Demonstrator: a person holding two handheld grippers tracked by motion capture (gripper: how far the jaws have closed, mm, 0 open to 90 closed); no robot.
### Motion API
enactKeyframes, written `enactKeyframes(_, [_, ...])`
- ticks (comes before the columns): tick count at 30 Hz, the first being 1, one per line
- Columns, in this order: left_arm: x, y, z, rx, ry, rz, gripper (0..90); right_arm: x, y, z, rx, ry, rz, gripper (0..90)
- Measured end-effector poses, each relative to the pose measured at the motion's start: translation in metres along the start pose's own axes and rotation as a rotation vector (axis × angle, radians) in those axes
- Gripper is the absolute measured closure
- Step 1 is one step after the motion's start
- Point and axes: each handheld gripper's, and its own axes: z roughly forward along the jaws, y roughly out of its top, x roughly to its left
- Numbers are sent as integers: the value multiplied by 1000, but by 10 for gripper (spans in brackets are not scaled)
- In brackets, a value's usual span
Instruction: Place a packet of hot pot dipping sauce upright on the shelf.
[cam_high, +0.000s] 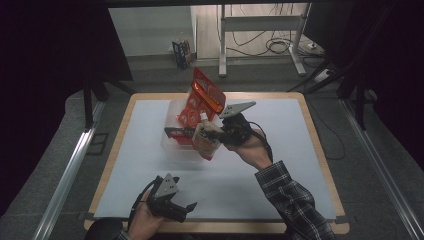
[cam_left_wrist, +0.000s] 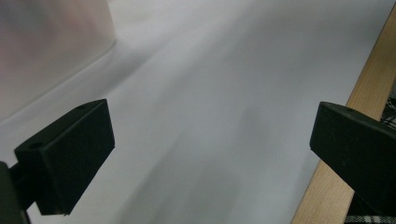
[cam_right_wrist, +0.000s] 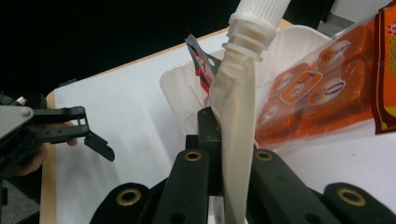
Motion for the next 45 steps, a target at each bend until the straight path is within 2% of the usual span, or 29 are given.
enactKeyframes(19, [-1,0,0,-2,13,8,0,0,17,23,-24,19,-10,880])
enactKeyframes(45, [0,0,-3,-12,24,11,0,4,28,57,0,47,-22,880])
